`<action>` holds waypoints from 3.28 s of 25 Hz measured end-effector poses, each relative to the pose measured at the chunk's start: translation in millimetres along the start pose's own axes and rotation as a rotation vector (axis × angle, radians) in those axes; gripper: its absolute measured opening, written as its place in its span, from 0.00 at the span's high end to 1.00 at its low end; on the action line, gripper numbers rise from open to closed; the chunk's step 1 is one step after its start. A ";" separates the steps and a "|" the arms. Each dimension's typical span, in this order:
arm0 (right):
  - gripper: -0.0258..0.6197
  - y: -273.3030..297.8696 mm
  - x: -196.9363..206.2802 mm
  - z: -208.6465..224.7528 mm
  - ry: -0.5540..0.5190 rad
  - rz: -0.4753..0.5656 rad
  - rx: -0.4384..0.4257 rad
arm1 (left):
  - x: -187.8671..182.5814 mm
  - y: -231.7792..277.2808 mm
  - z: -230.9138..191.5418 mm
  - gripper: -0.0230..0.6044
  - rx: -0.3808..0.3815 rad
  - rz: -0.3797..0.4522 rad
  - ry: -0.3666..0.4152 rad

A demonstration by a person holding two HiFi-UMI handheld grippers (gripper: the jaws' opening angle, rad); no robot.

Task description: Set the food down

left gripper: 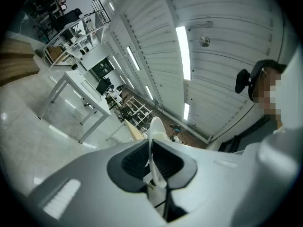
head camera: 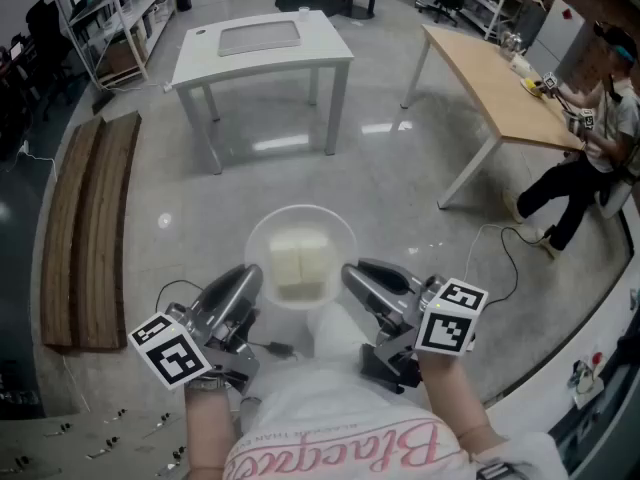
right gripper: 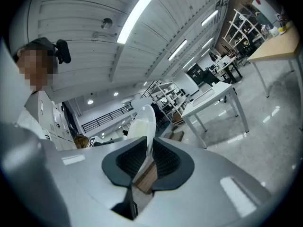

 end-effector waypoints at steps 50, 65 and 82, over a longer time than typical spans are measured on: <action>0.90 97.2 -166.4 201.2 0.081 -0.042 -0.079 | -132.2 207.7 -77.7 0.93 -0.085 0.028 -0.070; 0.91 167.9 -222.7 278.2 0.108 -0.008 -0.101 | -199.5 284.6 -140.9 0.94 -0.080 0.041 -0.087; 0.89 267.4 -279.1 370.8 0.007 -0.085 0.076 | -295.7 368.5 -227.2 0.93 -0.092 -0.020 -0.047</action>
Point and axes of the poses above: the fingertips, and each gripper's own axes: y forward along the fingers, z to its right, x out of its underside, the point moved 2 cm from there along -y, backward along the fingers, and after that the axes turned 13 degrees about -x, right-handed, at the moved point
